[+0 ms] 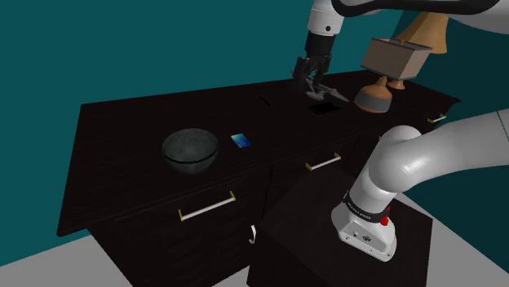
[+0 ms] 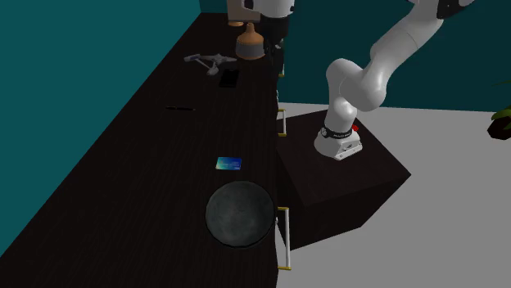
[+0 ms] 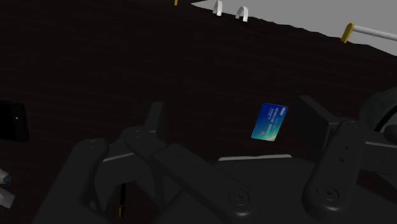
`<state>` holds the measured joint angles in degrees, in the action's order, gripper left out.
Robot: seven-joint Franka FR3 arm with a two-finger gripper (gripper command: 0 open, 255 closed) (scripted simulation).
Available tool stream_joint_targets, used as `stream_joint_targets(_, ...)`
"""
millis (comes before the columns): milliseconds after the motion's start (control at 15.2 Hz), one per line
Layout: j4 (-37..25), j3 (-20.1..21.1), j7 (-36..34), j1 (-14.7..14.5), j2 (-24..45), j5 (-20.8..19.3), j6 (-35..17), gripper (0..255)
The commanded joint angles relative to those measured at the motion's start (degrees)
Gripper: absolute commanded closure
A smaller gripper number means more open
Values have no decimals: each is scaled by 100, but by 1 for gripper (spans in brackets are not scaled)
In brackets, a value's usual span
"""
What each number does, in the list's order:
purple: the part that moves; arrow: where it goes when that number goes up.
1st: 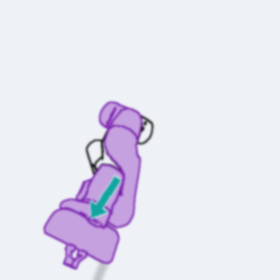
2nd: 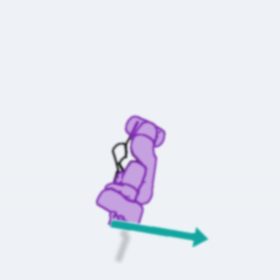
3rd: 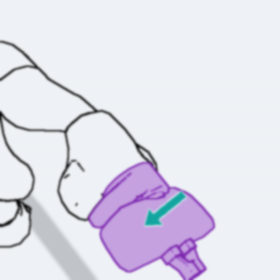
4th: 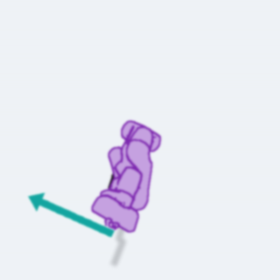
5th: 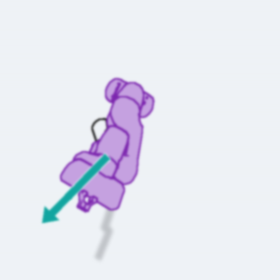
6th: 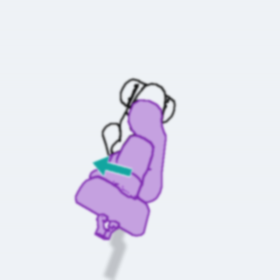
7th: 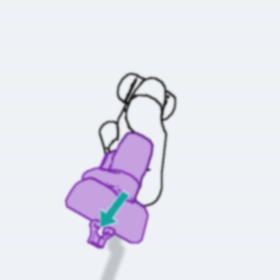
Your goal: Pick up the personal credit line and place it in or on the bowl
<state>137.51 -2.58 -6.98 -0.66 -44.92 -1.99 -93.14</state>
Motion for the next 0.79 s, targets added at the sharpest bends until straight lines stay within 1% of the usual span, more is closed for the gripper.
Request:
stream_joint_targets(0, 0, 0, 0, 0, 0, 0, 0, 0)
stream_joint_targets(396, 403, 392, -667, -31, 708, 158, -1281, 0)
stream_joint_targets(726, 474, 711, -1234, -23, 1550, 188, -2328, 0)
